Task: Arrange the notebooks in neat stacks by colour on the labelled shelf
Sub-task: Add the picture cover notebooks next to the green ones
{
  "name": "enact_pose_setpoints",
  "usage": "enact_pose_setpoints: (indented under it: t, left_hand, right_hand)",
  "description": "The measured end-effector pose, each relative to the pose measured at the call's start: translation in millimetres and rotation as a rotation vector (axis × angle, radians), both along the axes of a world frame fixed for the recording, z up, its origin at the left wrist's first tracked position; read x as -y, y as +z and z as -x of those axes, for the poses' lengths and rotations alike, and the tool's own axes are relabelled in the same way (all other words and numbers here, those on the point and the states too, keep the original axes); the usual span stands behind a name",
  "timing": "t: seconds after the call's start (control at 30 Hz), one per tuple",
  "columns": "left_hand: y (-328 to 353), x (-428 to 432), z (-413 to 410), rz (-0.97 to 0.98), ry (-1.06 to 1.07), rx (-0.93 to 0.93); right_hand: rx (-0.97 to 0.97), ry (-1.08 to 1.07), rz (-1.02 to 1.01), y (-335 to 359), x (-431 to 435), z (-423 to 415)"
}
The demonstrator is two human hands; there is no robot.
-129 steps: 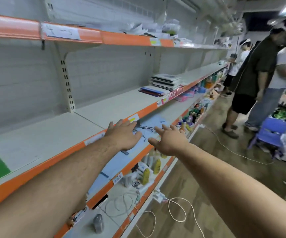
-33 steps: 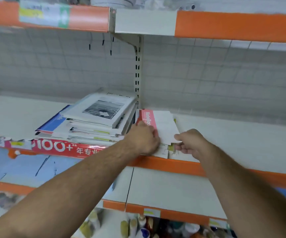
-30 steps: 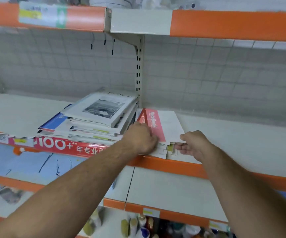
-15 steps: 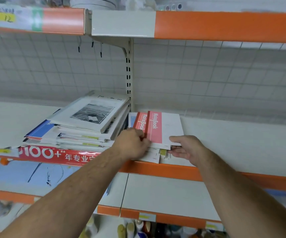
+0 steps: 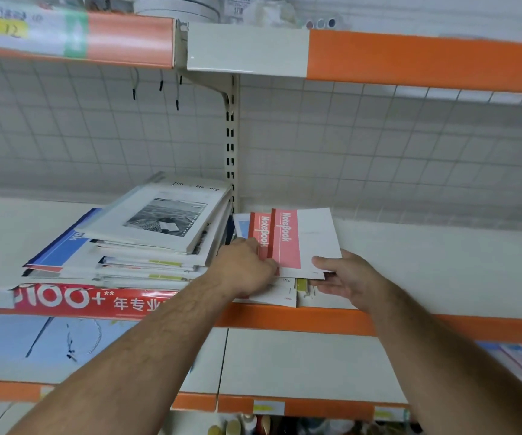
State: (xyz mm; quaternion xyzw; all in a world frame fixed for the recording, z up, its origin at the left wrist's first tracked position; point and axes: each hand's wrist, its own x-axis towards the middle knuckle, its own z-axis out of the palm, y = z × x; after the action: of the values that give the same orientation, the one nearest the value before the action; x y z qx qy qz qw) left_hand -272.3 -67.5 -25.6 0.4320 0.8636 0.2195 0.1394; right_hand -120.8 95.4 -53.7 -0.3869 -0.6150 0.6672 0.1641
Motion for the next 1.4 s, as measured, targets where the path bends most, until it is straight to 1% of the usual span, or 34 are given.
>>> enact_pose_setpoints:
  t: [0.17,0.37,0.47,0.53,0.67,0.77,0.8,0.87,1.0,1.07,1.1,1.13,1.2,1.23,1.27,1.33,1.4]
  left_hand:
    - [1.1,0.4,3.1,0.016,-0.005,0.036]
    - [3.8,-0.6,2.5,0.143,-0.078,-0.019]
    - [4.6,-1.9,-1.6,0.129,-0.043,0.032]
    - [5.8,-1.8,-2.7,0.121,-0.036,0.036]
    - [8.6,0.5,0.7,0.149,-0.056,0.02]
    - [11.8,0.6,-1.1,0.158,-0.061,0.0]
    - [14.0,0.4,-3.4,0.168,-0.07,-0.017]
    - [17.6,2.0,-4.3,0.116,-0.046,-0.012]
    - [27.4,-2.2,-0.1,0.023,0.006,-0.014]
    - [29.1,-3.6,1.0,-0.014,0.077,0.008]
    - [28.0,-4.1,0.7,-0.08,0.122,0.102]
    - [27.6,-4.6,0.1,-0.162,0.188,0.269]
    - [26.2,-5.4,-4.8,-0.322,0.301,0.736]
    - [27.4,-4.1,-7.7,-0.37,0.323,0.903]
    - [28.2,-2.7,-9.8,-0.409,0.338,1.013]
    - [30.0,1.3,-12.7,-0.497,0.374,1.15]
    - [28.0,3.8,-10.9,-0.544,0.419,1.198]
  right_hand:
    - [0.02,0.002,-0.004,0.6,0.2,0.9]
    - [0.01,-0.017,0.023,0.6,-1.9,1.9]
    - [0.018,-0.037,0.02,1.1,0.0,1.9]
    - [0.018,-0.111,0.014,2.7,1.2,1.9]
    - [-0.022,-0.406,0.021,15.1,-9.0,-3.8]
    - [-0.066,-0.498,0.062,27.2,-14.9,-9.8]
    - [-0.077,-0.497,0.071,29.7,-14.2,-10.6]
    - [-0.111,-0.469,0.094,33.3,-8.5,-10.7]
    - [-0.134,-0.253,0.111,37.8,12.7,-6.2]
    - [-0.137,-0.176,0.107,42.3,23.7,-0.5]
    - [-0.146,-0.16,0.105,44.3,27.8,2.1]
    - [-0.159,-0.149,0.102,45.9,30.4,4.8]
    - [-0.162,-0.122,0.082,48.5,34.6,8.9]
    - [-0.137,-0.1,0.055,48.5,35.7,10.4]
    - [-0.082,-0.076,0.007,48.1,36.6,12.4]
    - [0.085,-0.053,-0.15,48.0,37.7,15.8]
    - [0.246,-0.144,-0.287,42.2,30.7,19.1]
